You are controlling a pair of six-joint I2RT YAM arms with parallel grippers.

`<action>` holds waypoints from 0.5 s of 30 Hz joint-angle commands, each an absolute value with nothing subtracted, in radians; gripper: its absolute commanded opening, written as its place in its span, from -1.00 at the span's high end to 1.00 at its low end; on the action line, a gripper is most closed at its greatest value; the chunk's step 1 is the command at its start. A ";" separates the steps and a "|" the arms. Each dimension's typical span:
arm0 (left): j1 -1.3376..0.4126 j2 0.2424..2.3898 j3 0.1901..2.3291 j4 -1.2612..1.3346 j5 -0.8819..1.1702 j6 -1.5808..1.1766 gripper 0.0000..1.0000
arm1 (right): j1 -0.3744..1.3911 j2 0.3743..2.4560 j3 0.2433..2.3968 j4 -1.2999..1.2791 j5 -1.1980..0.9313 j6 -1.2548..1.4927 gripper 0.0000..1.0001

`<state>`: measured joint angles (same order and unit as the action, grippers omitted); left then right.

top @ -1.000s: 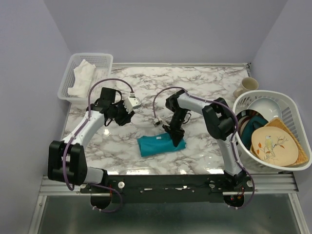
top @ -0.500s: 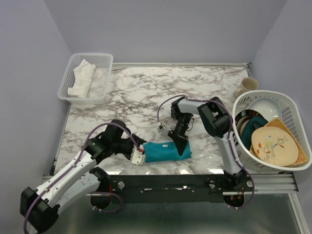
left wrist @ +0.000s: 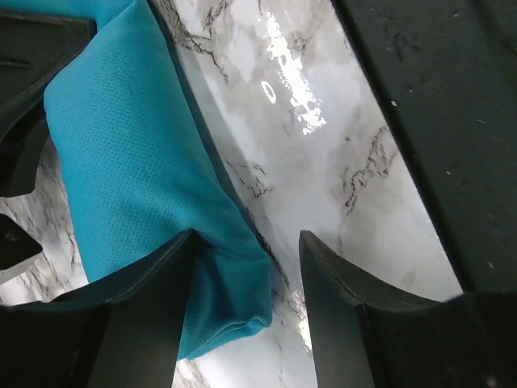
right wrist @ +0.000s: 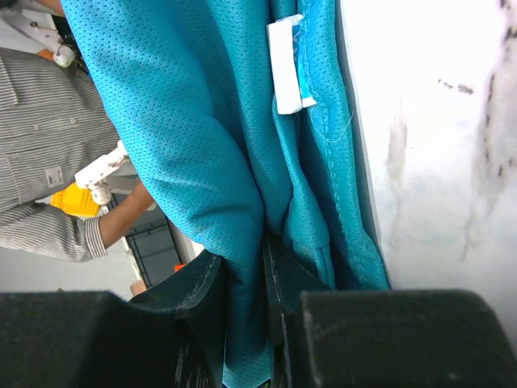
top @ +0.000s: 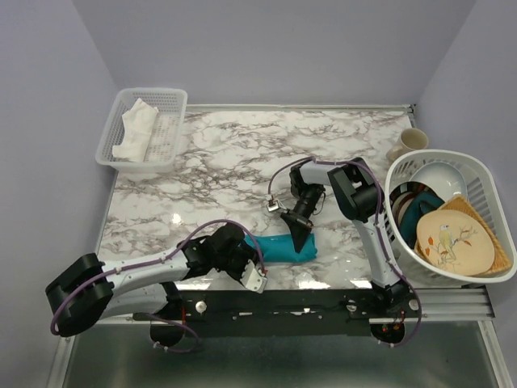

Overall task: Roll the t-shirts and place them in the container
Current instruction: Roll the T-shirt to the center of the board.

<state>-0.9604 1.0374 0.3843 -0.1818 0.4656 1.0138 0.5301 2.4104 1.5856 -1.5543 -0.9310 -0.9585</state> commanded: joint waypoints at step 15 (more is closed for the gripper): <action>-1.025 0.939 0.347 -0.036 0.219 0.868 -0.97 | 0.525 2.491 1.614 -1.526 -0.885 -0.953 0.40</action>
<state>-1.0180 0.8837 0.3202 0.0280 0.2382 0.9234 0.5297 2.4180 1.5997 -1.5486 -0.9306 -0.9333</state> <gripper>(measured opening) 0.984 0.297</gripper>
